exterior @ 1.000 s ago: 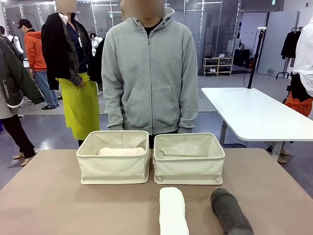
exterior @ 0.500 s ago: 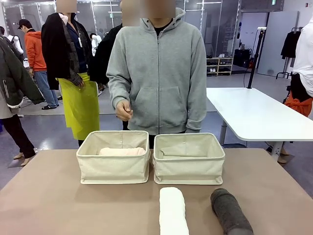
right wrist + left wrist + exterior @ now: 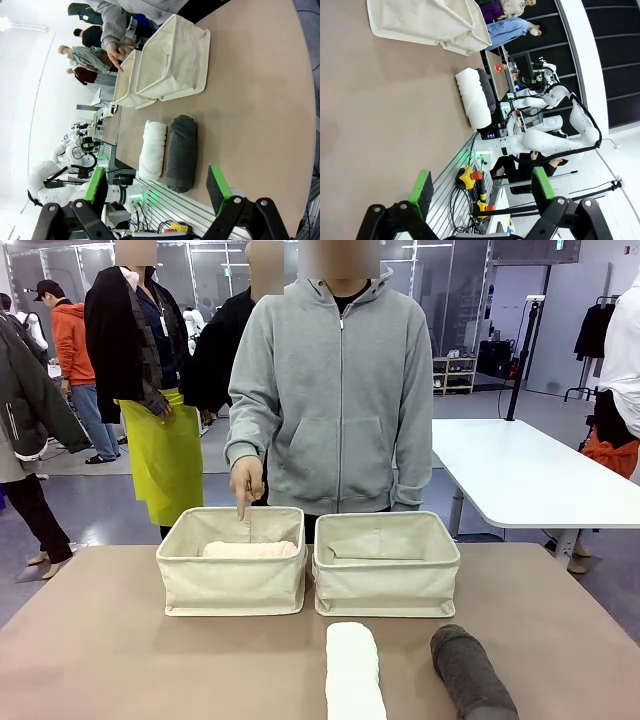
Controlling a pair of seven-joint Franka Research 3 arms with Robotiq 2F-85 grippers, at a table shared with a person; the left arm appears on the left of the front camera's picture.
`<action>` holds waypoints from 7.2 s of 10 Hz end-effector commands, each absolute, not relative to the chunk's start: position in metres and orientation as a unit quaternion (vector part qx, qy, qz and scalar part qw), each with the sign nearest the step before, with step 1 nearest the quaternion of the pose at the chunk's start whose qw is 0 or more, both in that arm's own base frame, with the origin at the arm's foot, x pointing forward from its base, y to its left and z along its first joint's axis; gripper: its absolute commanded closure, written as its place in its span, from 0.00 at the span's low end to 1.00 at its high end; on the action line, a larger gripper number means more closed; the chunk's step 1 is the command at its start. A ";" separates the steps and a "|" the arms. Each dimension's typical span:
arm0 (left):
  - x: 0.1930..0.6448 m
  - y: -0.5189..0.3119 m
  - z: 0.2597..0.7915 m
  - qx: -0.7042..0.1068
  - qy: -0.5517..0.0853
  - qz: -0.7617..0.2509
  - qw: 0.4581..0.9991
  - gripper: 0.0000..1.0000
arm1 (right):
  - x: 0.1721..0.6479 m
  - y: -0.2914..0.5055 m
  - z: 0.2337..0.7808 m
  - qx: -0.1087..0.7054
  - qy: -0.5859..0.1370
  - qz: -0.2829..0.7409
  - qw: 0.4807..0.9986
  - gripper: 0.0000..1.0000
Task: Divide the towels into two baskets.
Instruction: Pick up one hotel-folded towel from the bottom of the table and place it in the Fabric basket indicated by the person.
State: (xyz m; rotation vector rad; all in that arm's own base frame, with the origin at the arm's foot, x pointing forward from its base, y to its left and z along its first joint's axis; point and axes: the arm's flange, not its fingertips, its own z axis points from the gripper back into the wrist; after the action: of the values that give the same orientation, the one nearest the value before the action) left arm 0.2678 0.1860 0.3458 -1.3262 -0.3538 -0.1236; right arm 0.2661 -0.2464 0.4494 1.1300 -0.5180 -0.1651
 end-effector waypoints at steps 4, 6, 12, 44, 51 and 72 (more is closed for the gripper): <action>0.262 0.186 0.348 -0.616 -0.158 -0.056 0.770 0.00 | 0.295 -0.188 0.471 0.493 -0.172 0.014 0.853 0.00; 0.262 0.186 0.348 -0.616 -0.158 -0.056 0.770 0.00 | 0.325 -0.121 0.475 0.437 -0.091 0.081 0.891 0.00; 0.262 0.186 0.348 -0.616 -0.158 -0.056 0.770 0.00 | 0.353 0.035 0.426 0.282 0.043 0.124 0.950 0.00; 0.262 0.186 0.348 -0.616 -0.158 -0.056 0.770 0.00 | 0.327 0.130 0.326 0.073 0.054 0.142 0.986 0.80; 0.262 0.186 0.348 -0.616 -0.158 -0.056 0.770 0.00 | 0.329 0.171 0.494 0.051 0.003 0.521 0.852 0.80; 0.262 0.186 0.348 -0.616 -0.158 -0.056 0.770 0.00 | 0.466 0.481 0.539 -0.095 -0.055 0.734 0.670 0.59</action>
State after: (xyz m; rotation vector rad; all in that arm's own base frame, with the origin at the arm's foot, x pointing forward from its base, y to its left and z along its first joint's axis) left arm 0.2674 0.1853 0.3456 -1.3263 -0.3507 -0.1237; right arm 0.4577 0.4589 0.5372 -0.1718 -0.0951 1.6495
